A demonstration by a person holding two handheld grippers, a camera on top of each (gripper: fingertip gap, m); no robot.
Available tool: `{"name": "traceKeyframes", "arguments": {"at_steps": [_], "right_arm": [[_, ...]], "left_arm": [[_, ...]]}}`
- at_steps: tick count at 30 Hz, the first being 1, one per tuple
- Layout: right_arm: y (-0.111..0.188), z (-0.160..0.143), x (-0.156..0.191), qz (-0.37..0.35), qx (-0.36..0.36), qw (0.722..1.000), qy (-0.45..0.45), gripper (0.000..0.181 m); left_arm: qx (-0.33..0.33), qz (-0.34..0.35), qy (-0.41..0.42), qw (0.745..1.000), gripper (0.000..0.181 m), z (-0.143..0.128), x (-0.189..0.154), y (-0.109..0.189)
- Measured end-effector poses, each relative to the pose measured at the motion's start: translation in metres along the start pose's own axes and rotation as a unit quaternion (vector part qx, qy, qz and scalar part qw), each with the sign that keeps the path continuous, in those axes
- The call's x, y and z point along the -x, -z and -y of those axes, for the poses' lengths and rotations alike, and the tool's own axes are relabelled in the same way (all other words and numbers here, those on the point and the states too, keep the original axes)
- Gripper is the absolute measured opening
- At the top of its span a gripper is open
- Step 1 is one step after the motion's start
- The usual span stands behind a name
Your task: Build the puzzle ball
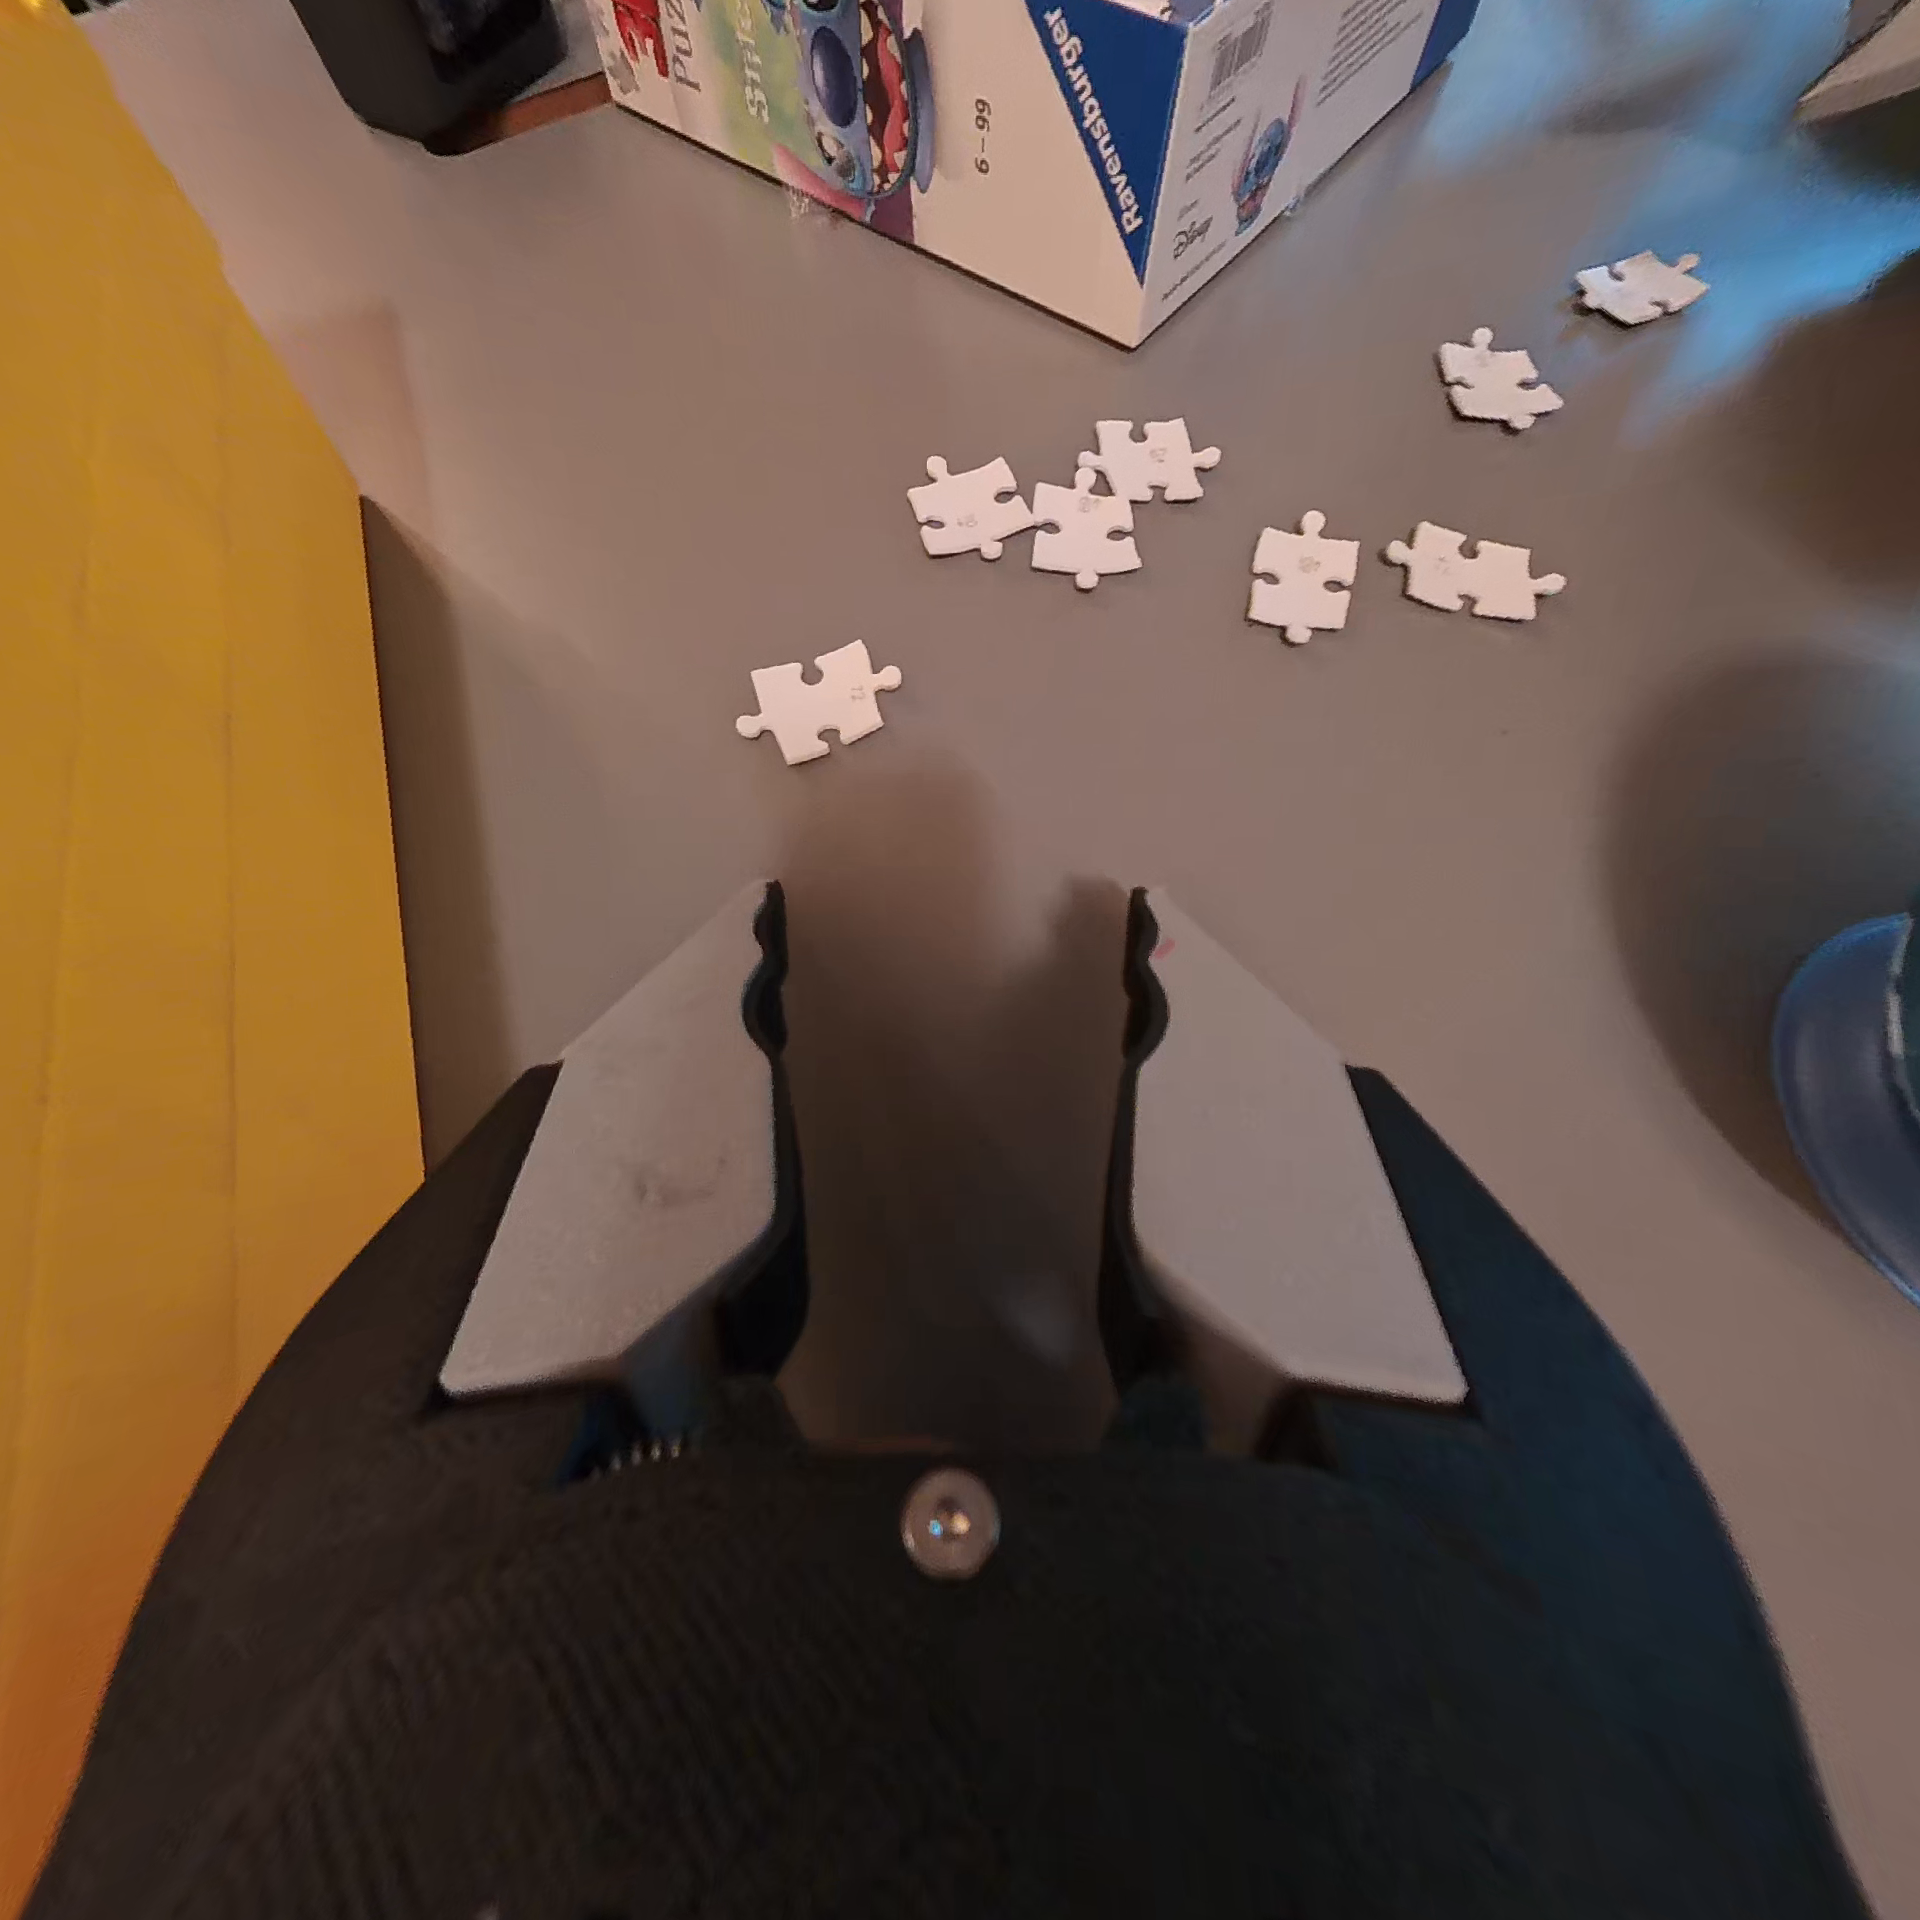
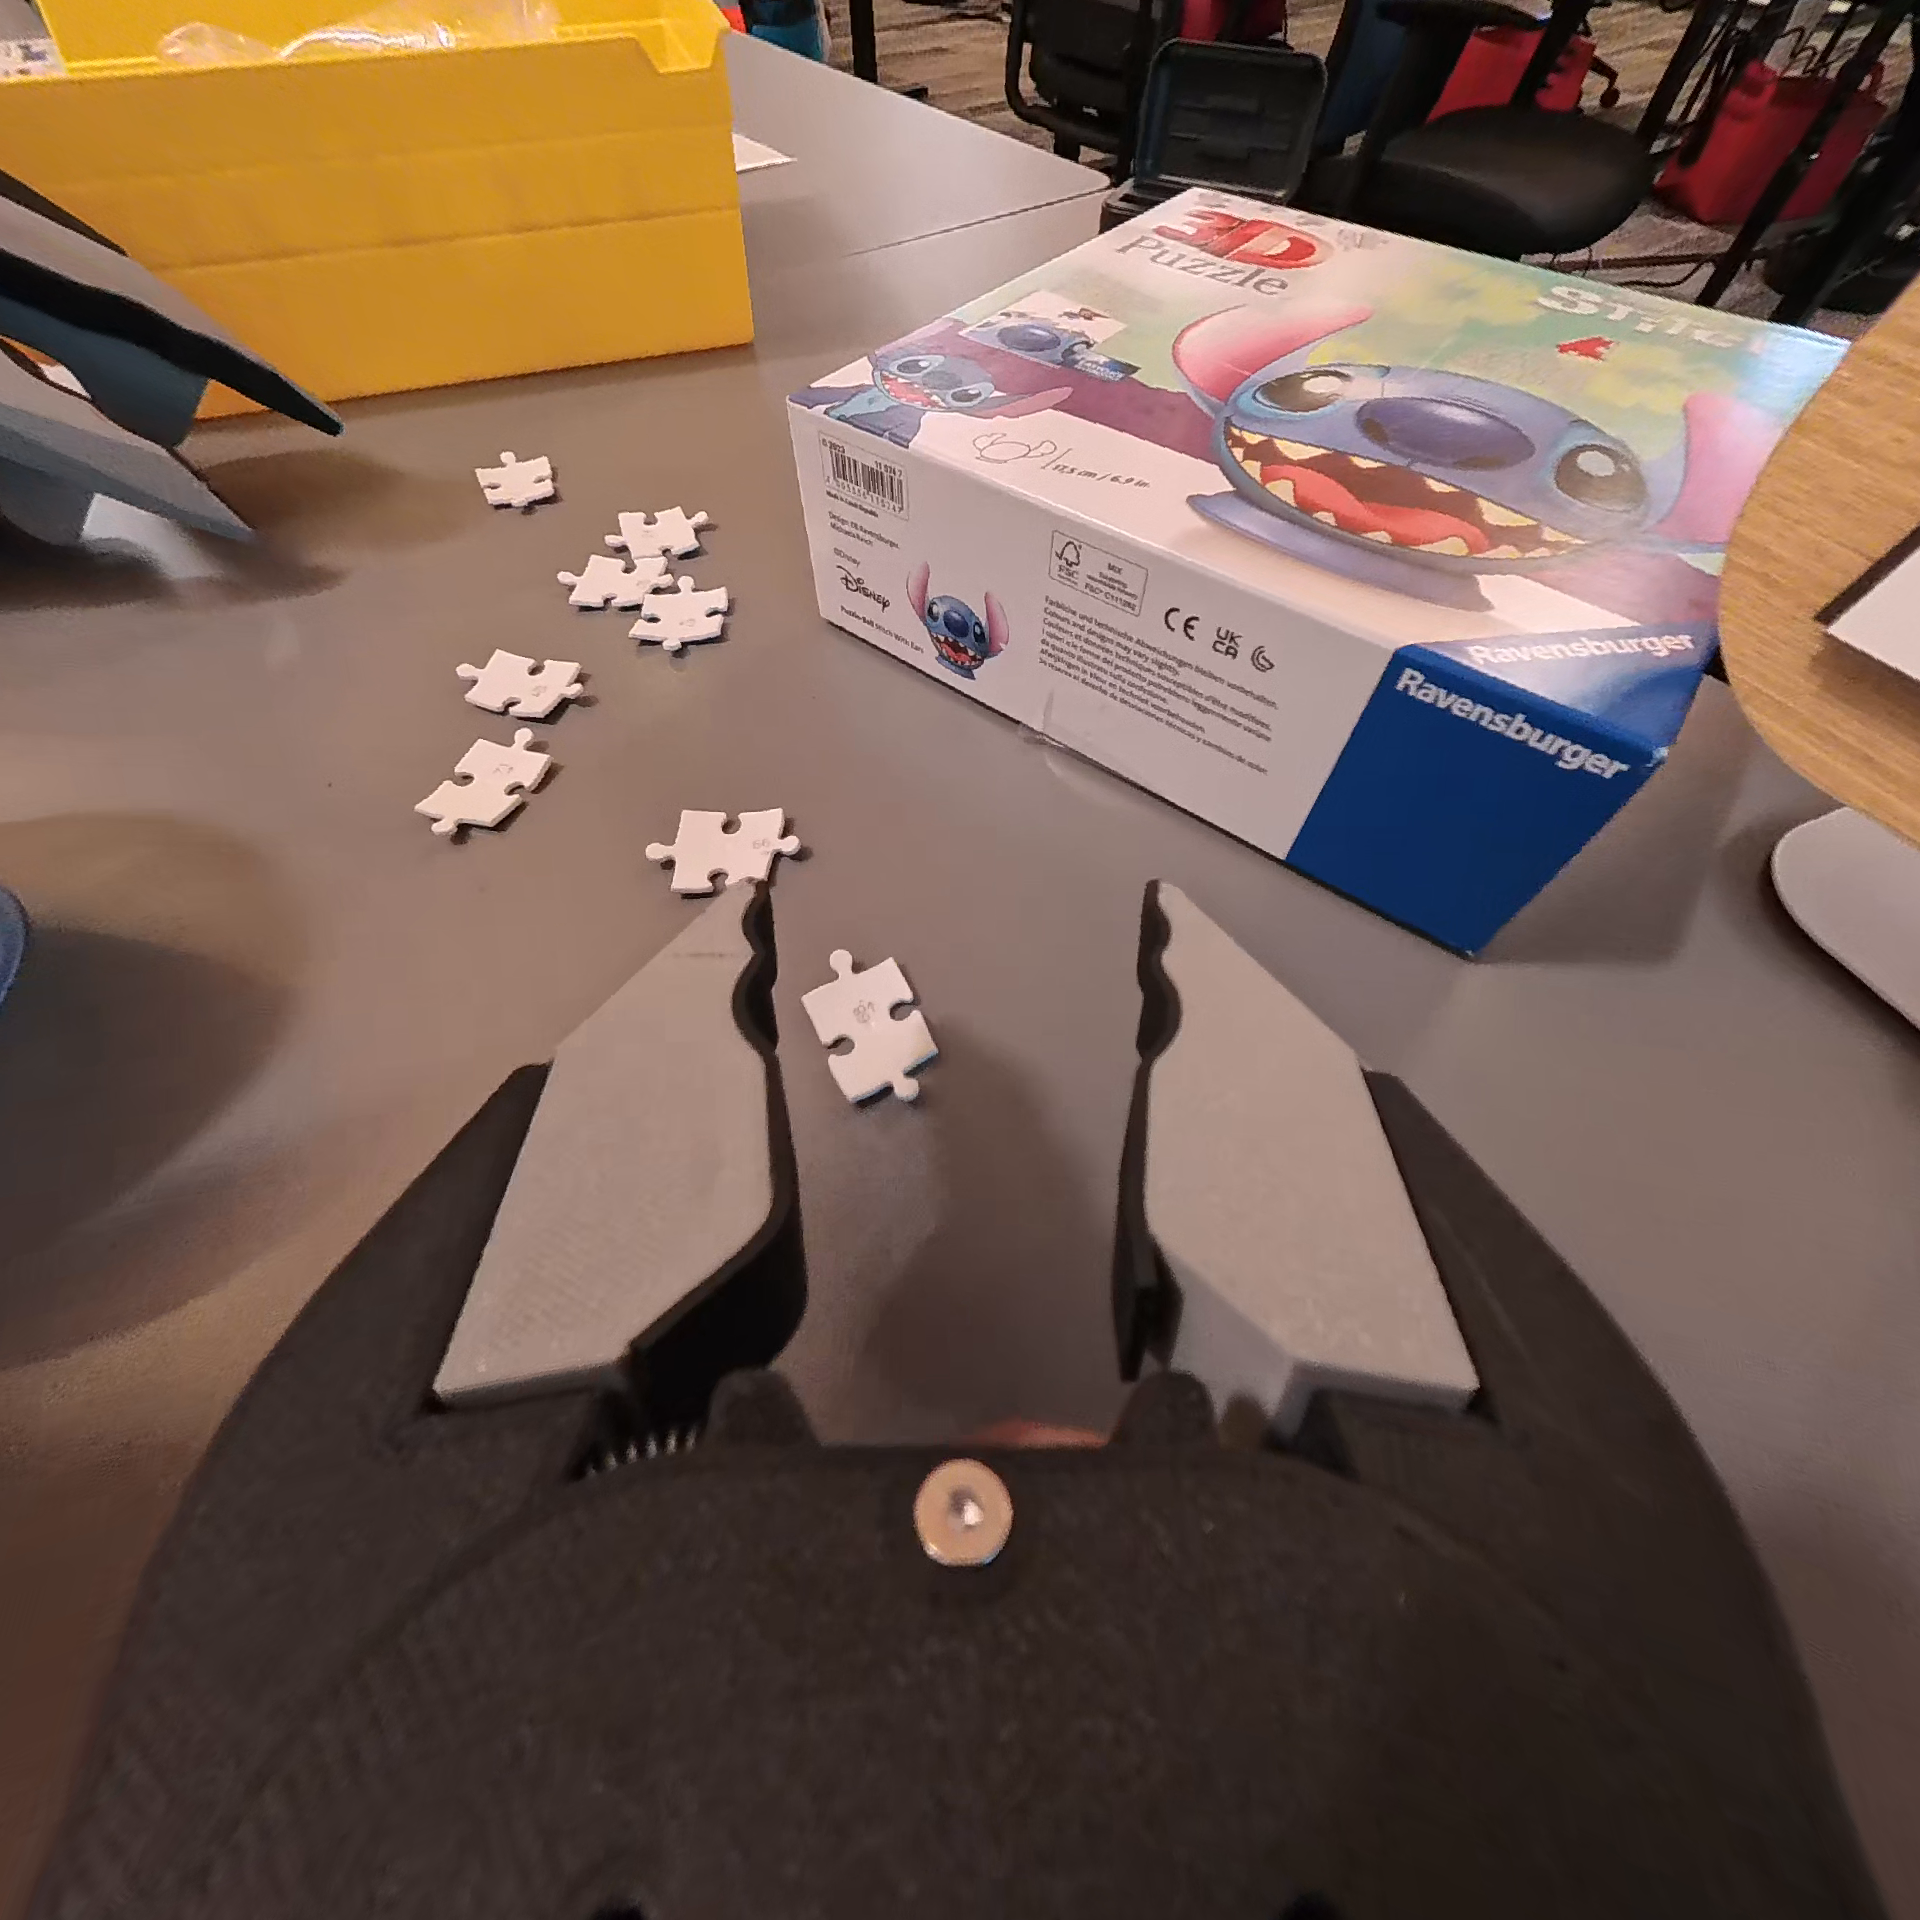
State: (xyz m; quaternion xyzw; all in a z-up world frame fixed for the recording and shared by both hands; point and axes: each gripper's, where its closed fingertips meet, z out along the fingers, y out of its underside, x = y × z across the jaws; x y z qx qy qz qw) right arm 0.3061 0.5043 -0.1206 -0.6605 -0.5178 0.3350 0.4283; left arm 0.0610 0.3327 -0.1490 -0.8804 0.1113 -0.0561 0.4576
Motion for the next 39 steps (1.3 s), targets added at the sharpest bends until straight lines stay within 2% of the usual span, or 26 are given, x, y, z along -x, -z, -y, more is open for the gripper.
{"name": "traceKeyframes", "arguments": {"at_steps": [13, 17, 19, 22, 27, 31, 39], "right_arm": [[-0.005, -0.004, -0.001, -0.007, 0.019, 1.0, 0.003, 0.064], [-0.005, -0.002, -0.003, -0.014, 0.012, 1.0, 0.005, 0.063], [-0.003, 0.008, -0.001, -0.015, -0.02, 1.0, 0.009, 0.064], [0.011, 0.037, 0.017, 0.029, -0.122, 0.992, 0.017, 0.06], [0.002, 0.025, 0.012, 0.038, -0.08, 0.996, -0.001, 0.062], [0.002, 0.026, 0.009, 0.029, -0.082, 0.996, -0.003, 0.06], [0.004, 0.023, 0.011, -0.004, -0.073, 0.997, 0.029, 0.059]], "left_arm": [[-0.033, -0.009, 0.014, 0.999, 0.06, 0.008, 0.002, 0.007], [-0.074, -0.008, 0.018, 0.997, 0.061, 0.017, 0.004, 0.016], [-0.133, -0.017, 0.027, 0.991, 0.062, 0.032, 0.004, 0.027], [-0.207, -0.04, 0.025, 0.977, 0.057, 0.053, -0.002, 0.046], [-0.133, 0.004, -0.053, 0.99, 0.061, 0.035, -0.004, 0.022], [-0.111, 0.01, -0.1, 0.989, 0.059, 0.032, -0.015, 0.014], [-0.137, -0.002, -0.048, 0.989, 0.052, 0.037, -0.006, 0.021]]}}
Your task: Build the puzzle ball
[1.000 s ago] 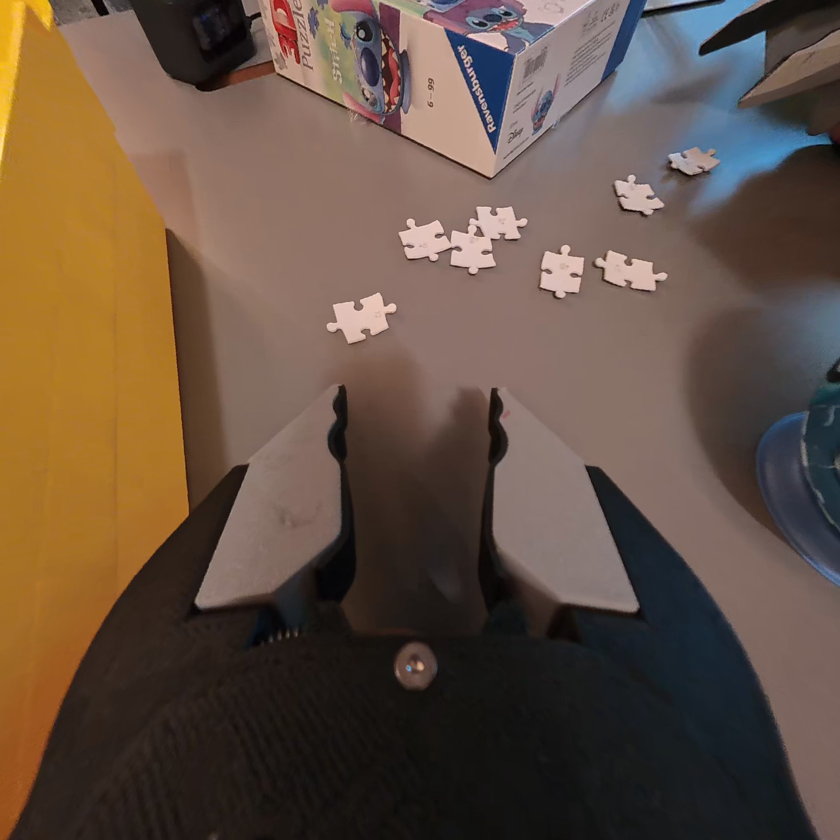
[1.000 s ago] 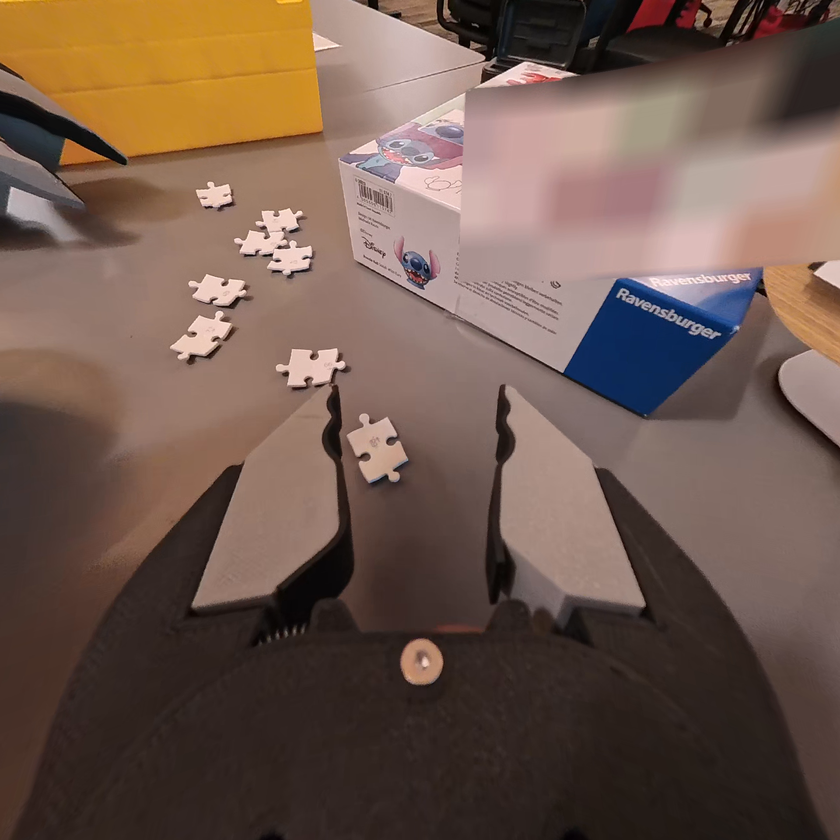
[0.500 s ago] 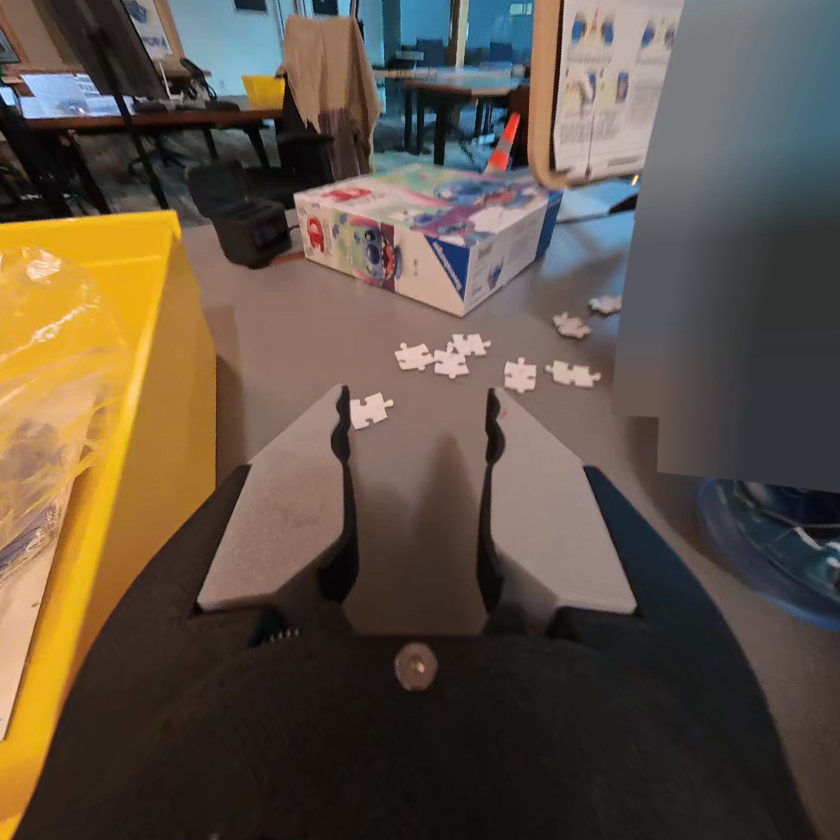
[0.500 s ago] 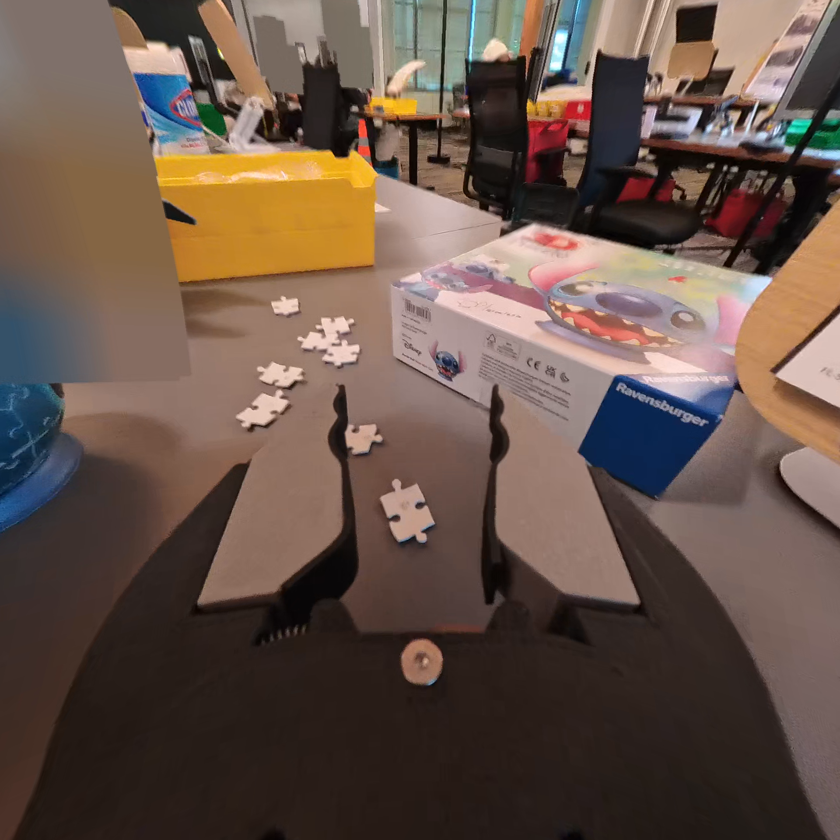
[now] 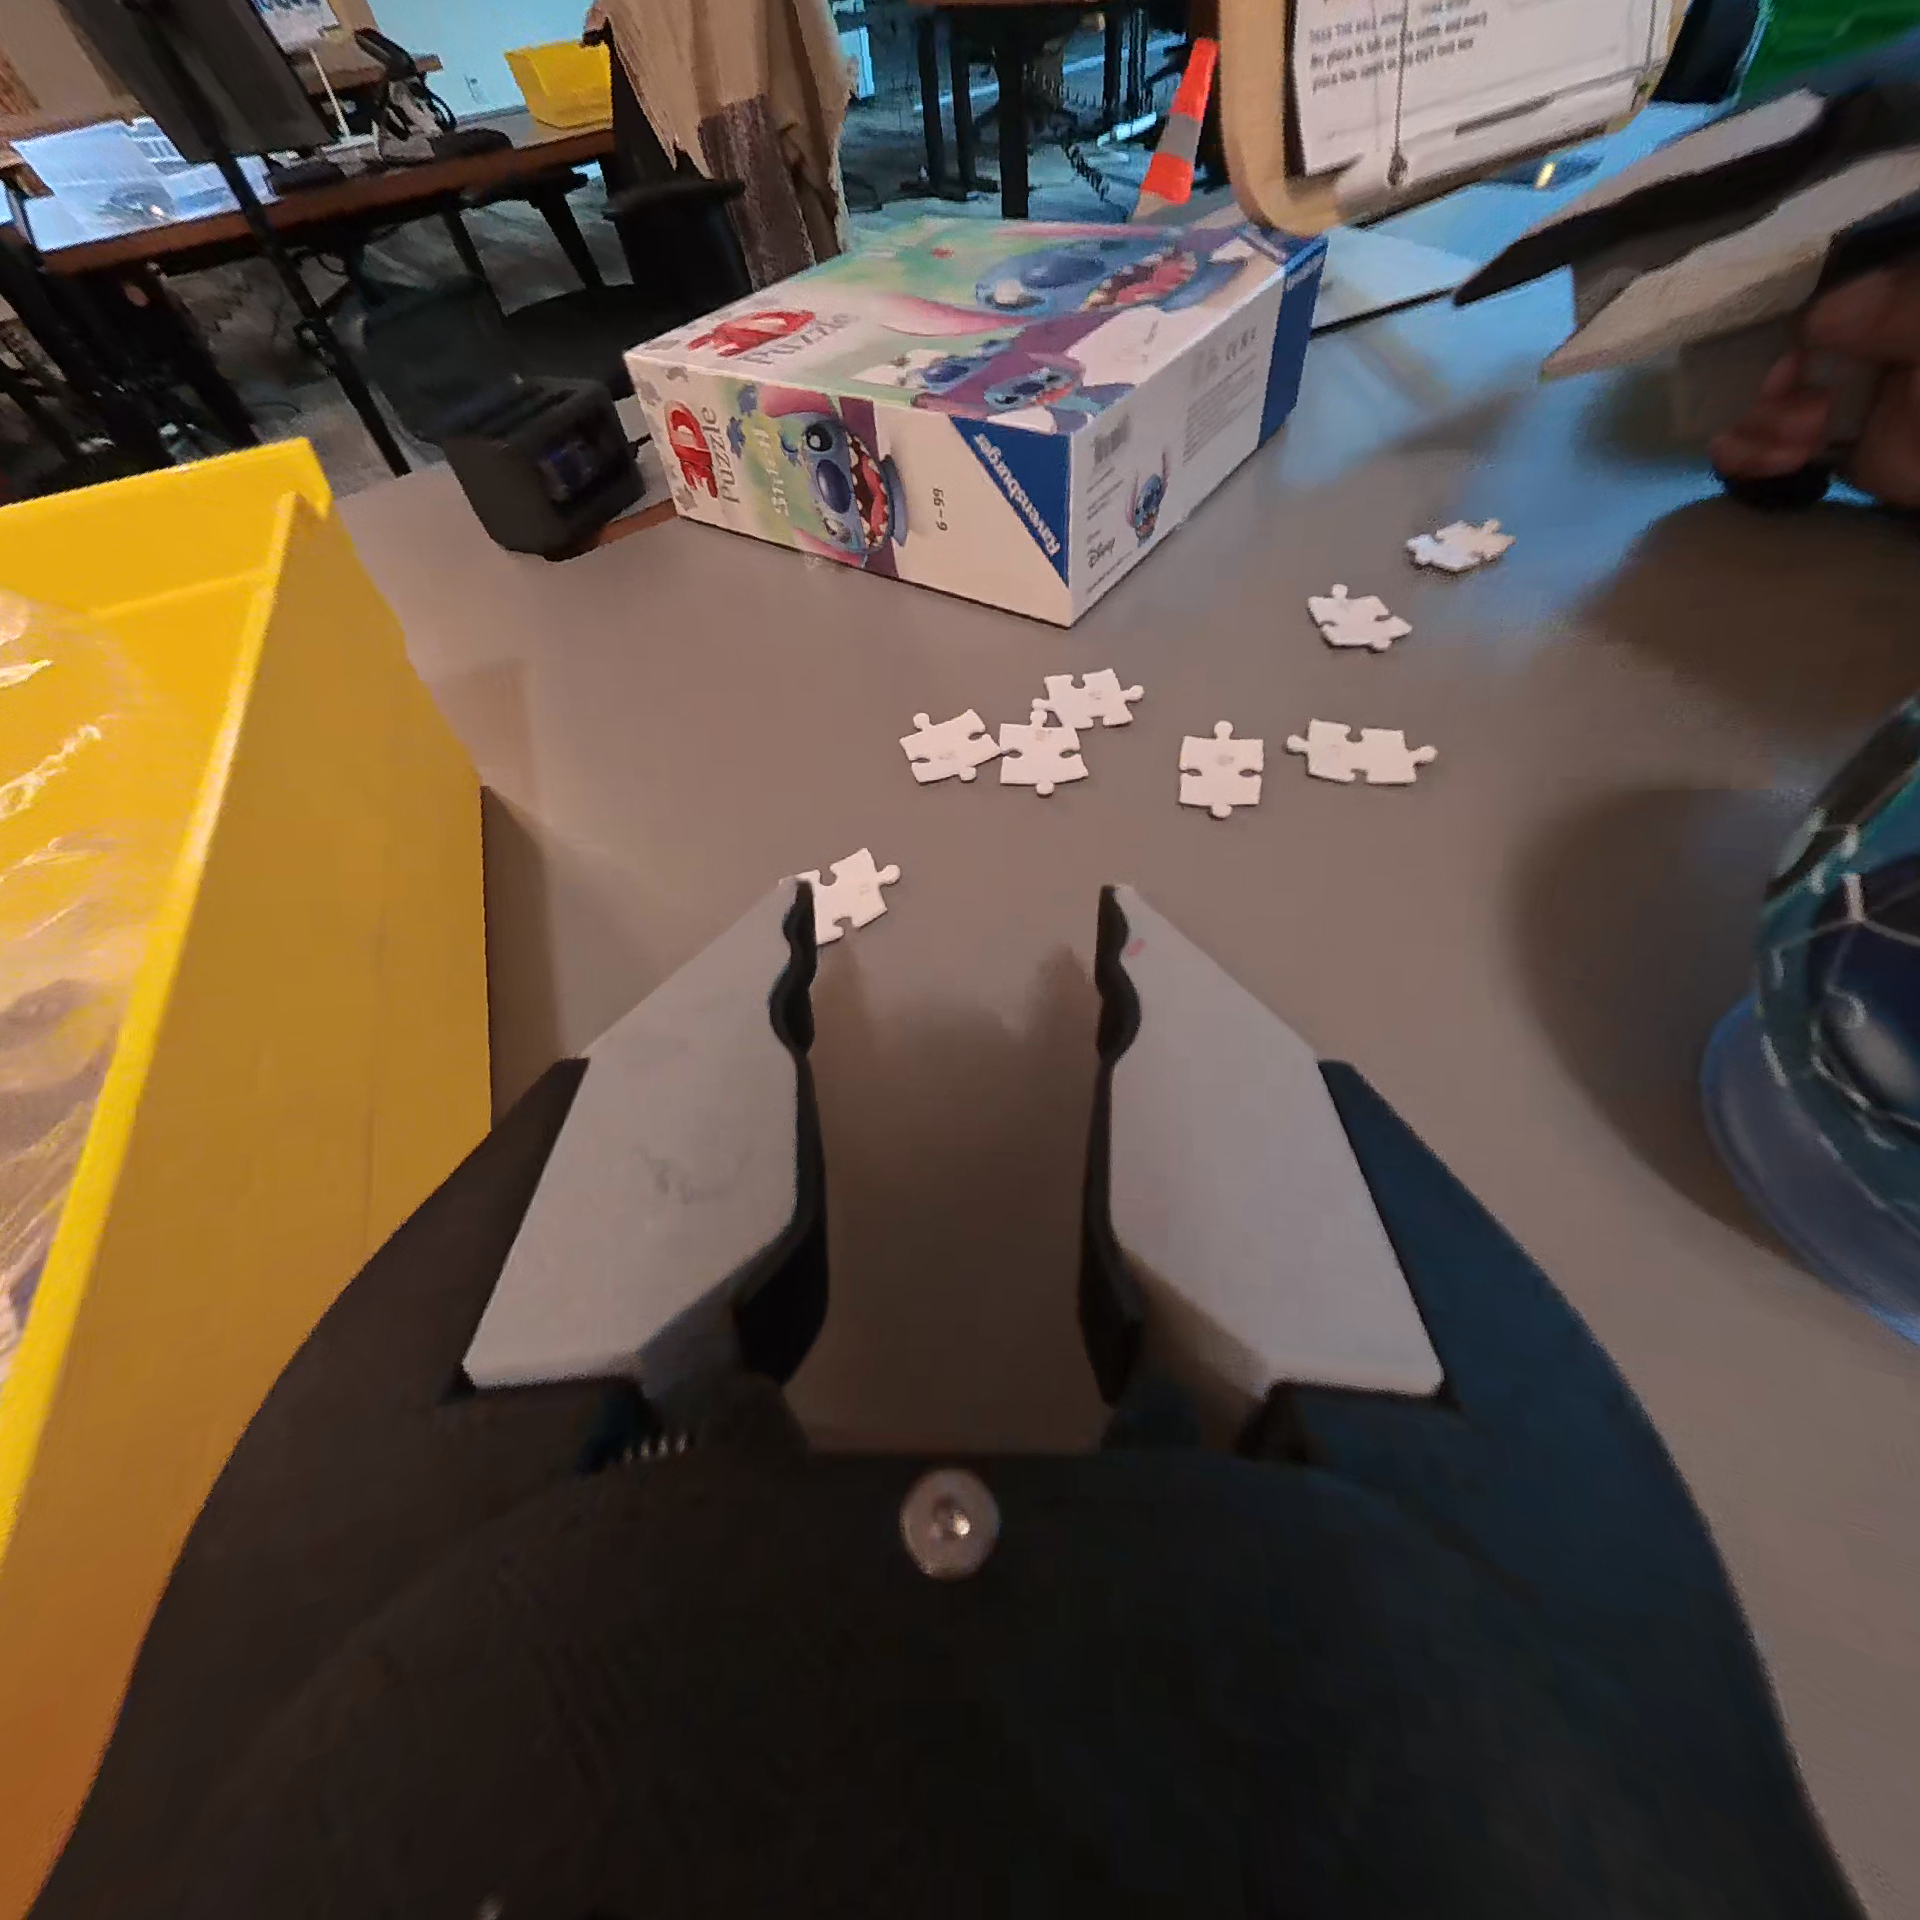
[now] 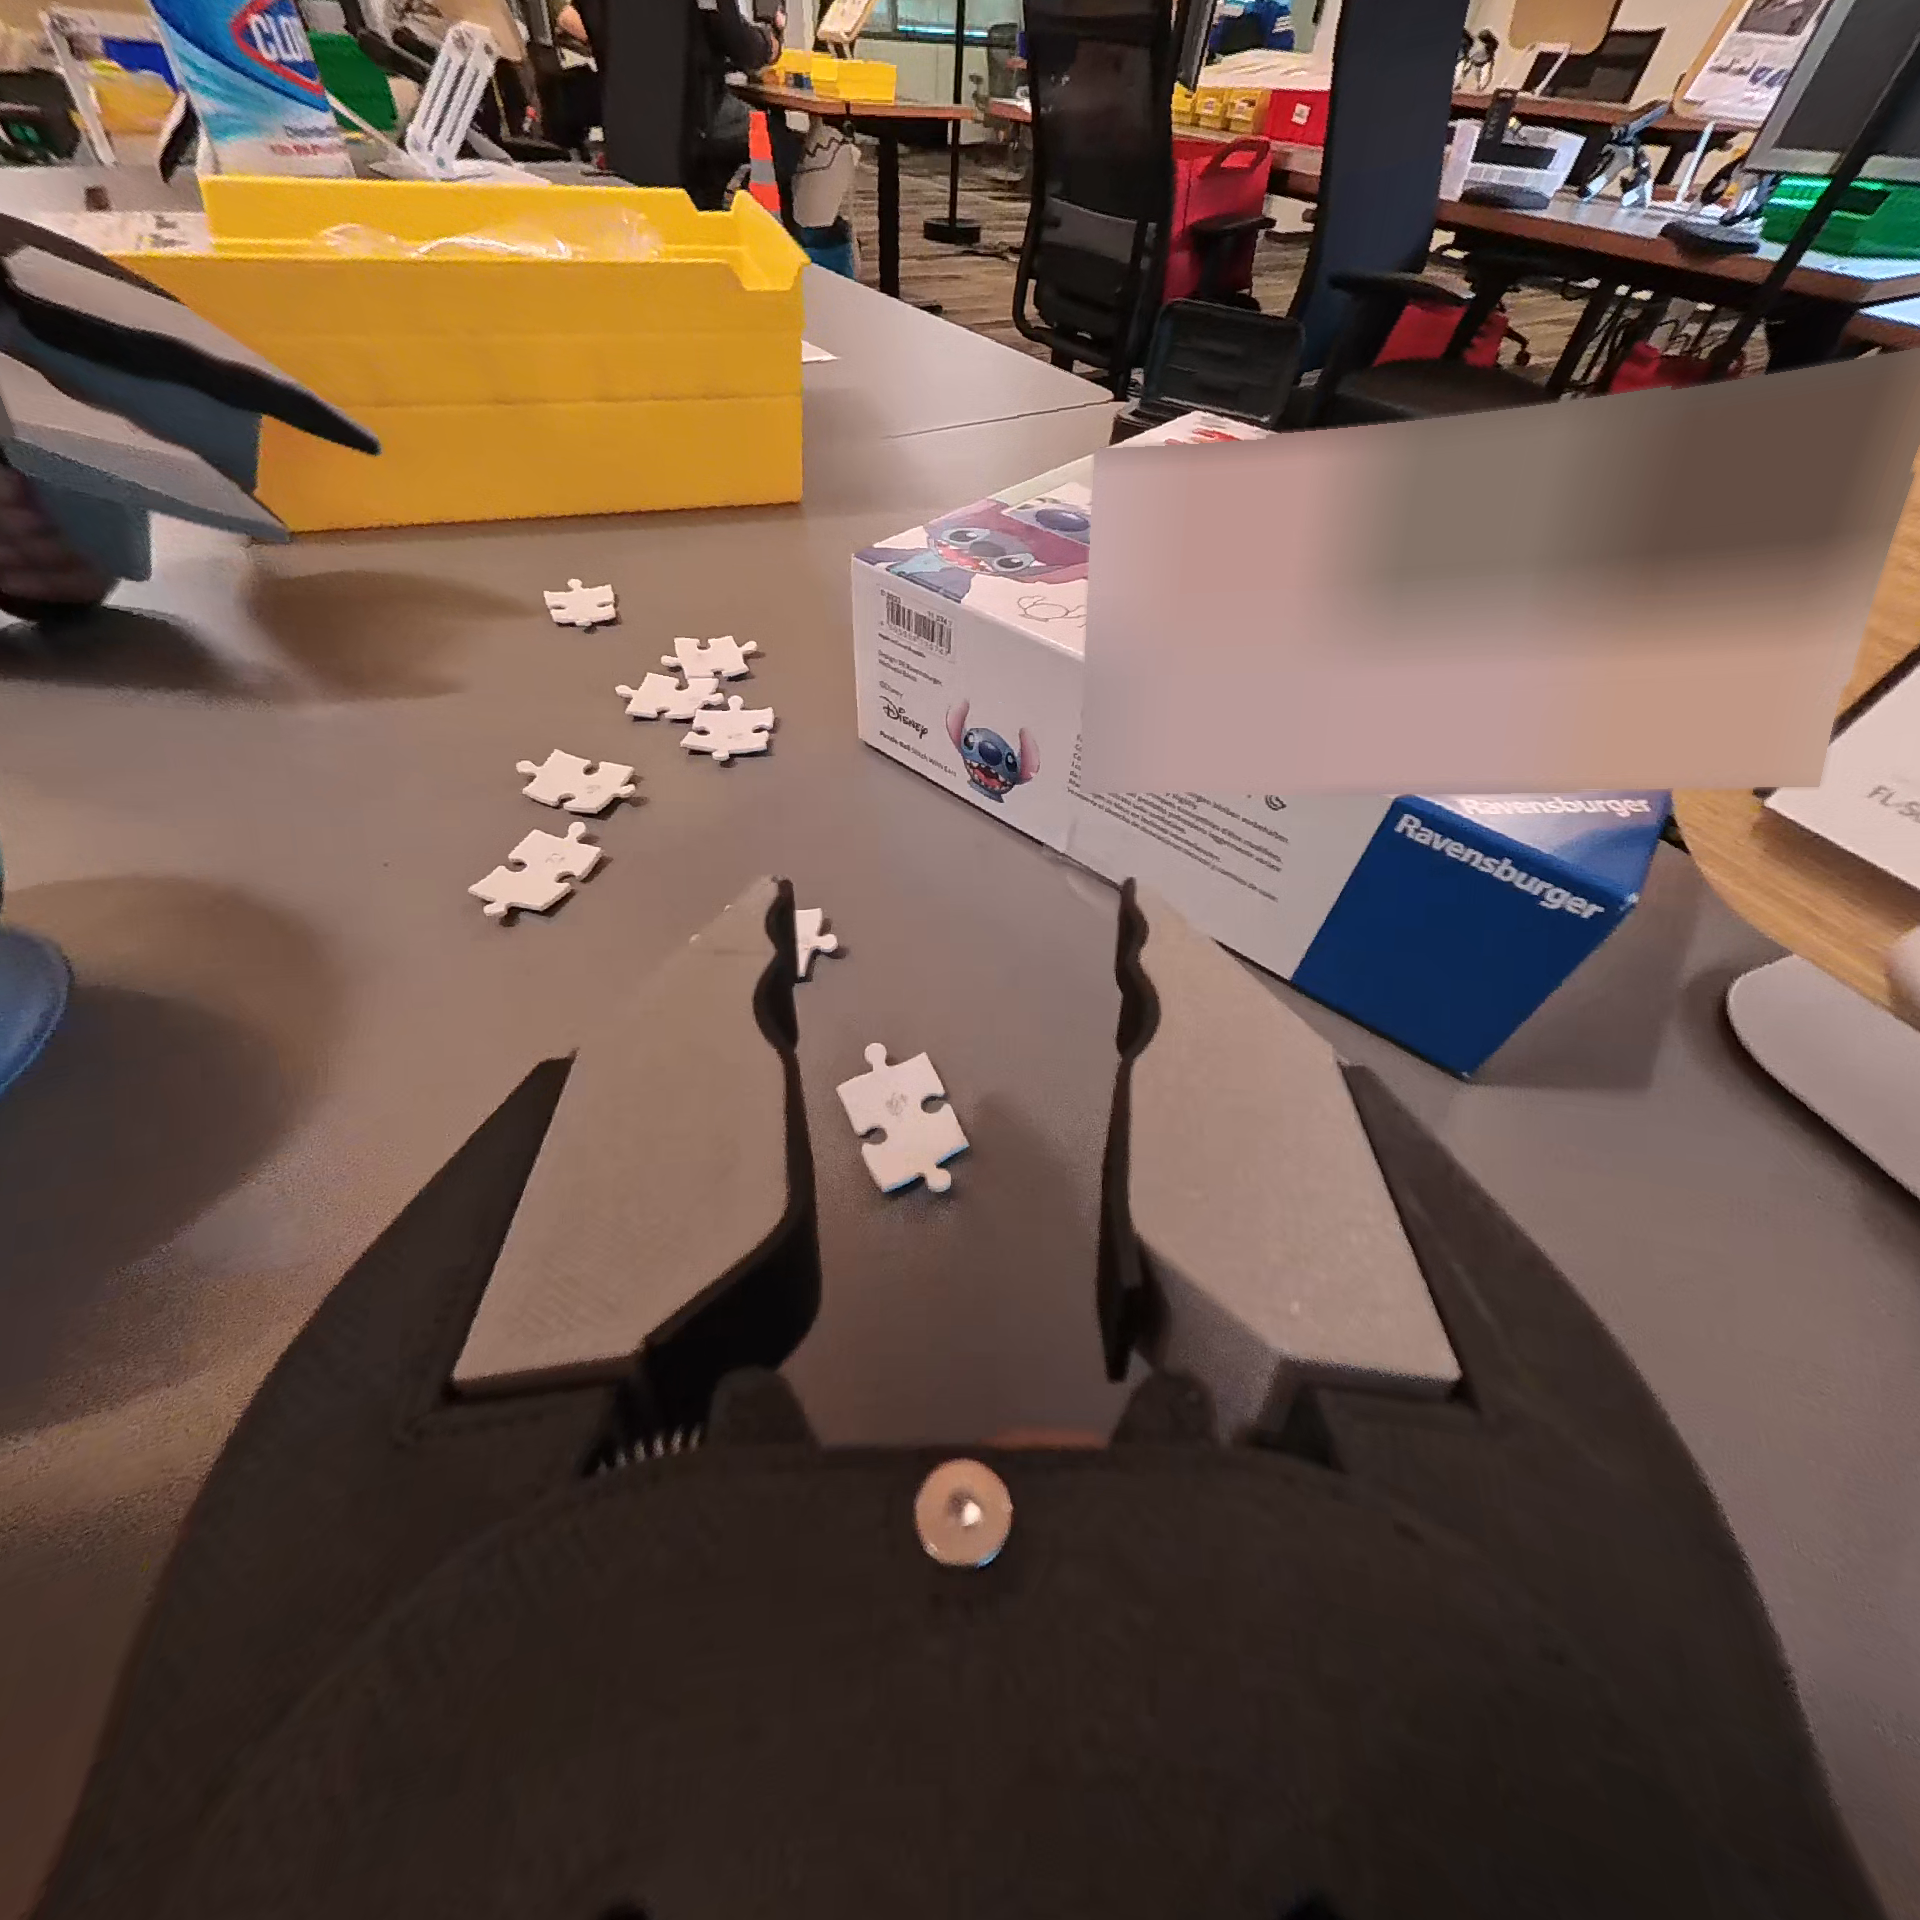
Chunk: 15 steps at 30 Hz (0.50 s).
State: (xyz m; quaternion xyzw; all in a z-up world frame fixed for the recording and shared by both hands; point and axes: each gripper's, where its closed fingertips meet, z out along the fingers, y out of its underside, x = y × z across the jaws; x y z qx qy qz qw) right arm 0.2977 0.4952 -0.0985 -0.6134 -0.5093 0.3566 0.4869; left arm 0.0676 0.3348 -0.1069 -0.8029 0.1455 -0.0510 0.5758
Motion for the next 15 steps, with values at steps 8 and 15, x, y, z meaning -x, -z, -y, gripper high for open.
{"name": "traceKeyframes", "arguments": {"at_steps": [8, 15], "right_arm": [[0.014, -0.004, -0.01, -0.022, -0.001, 0.999, -0.029, 0.058], [0.018, -0.004, -0.011, -0.035, -0.003, 0.999, -0.028, 0.057]], "left_arm": [[-0.03, -0.004, 0.021, 0.999, 0.049, 0.007, 0.002, 0.006], [0.1, -0.128, -0.045, 0.986, 0.055, -0.002, -0.07, -0.041]]}}
